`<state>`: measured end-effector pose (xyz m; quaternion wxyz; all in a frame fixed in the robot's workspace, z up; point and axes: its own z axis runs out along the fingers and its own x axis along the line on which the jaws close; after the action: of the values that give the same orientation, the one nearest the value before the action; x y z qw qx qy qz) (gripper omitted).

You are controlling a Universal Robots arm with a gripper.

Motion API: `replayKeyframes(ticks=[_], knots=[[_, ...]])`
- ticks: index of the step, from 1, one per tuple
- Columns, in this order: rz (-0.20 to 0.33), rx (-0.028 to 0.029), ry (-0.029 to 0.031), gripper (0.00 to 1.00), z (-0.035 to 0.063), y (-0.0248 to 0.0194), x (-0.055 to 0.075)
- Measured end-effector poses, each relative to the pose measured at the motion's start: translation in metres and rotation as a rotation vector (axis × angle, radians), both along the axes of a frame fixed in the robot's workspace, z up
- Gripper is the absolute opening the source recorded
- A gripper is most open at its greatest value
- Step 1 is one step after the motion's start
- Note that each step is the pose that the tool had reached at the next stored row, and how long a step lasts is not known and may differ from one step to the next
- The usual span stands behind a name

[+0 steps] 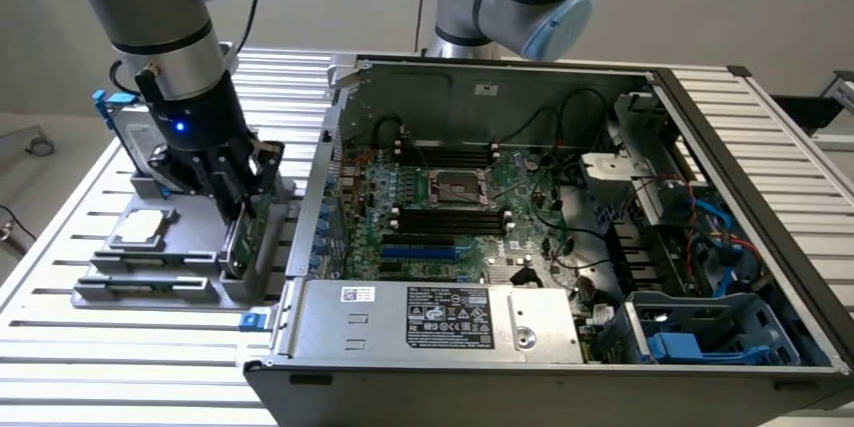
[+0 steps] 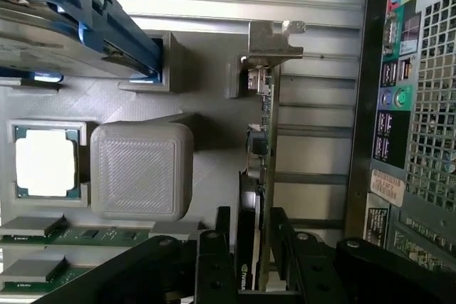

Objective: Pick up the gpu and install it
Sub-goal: 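Pick up the gpu and move the gpu toward the slot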

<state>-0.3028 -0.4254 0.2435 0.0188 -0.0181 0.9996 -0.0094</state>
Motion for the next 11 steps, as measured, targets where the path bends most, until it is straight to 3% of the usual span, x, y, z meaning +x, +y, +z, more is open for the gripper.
replayKeyframes(ticks=[11], knots=[[-0.004, -0.0001, 0.0002, 0.36, -0.0031, 0.0018, 0.0]])
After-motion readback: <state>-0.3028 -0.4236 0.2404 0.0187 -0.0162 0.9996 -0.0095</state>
